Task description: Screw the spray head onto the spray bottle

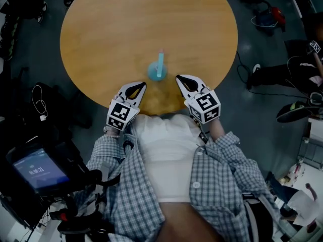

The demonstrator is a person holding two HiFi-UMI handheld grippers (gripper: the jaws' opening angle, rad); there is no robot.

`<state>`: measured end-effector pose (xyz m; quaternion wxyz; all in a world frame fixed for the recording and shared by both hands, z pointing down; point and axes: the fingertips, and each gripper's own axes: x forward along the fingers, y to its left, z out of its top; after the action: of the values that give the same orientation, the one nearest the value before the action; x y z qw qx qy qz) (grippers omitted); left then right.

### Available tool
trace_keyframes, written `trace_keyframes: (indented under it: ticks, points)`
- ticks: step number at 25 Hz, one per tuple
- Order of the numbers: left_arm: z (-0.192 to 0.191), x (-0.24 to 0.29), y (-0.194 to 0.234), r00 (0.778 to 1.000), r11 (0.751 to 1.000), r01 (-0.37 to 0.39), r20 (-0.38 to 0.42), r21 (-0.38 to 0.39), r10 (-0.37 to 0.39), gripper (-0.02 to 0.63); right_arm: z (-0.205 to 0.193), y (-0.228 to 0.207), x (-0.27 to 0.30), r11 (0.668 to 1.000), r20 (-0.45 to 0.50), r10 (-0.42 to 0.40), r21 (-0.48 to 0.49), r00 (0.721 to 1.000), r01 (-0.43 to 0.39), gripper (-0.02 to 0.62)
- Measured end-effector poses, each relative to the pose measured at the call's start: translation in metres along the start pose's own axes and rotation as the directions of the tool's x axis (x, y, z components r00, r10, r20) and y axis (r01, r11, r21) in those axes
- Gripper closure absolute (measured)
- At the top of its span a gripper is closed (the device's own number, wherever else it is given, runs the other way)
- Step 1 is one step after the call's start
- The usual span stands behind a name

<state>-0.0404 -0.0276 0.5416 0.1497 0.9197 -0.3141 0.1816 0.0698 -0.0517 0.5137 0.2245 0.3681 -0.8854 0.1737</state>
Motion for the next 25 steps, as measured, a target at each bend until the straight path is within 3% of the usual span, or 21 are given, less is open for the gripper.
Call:
trace_keyframes:
  ticks: [6,13,25]
  points:
    - [-0.004,-0.005,0.009,1.0,1.0,-0.024,0.006,-0.002,0.024,0.601,-0.009,0.004,0.011,1.0,-0.011,0.021,0.01,1.0,-0.02,0.6]
    - [0.002,-0.011,-0.04,0.998,0.998,-0.058,0.021,0.018,0.058,0.601,-0.022,0.02,-0.036,0.998,0.03,0.057,0.004,0.998,-0.057,0.601]
    - [-0.002,-0.019,-0.042,0.997,0.997,-0.07,0.03,0.013,0.07,0.601,-0.022,0.029,-0.036,0.998,0.031,0.061,-0.015,0.998,-0.061,0.601]
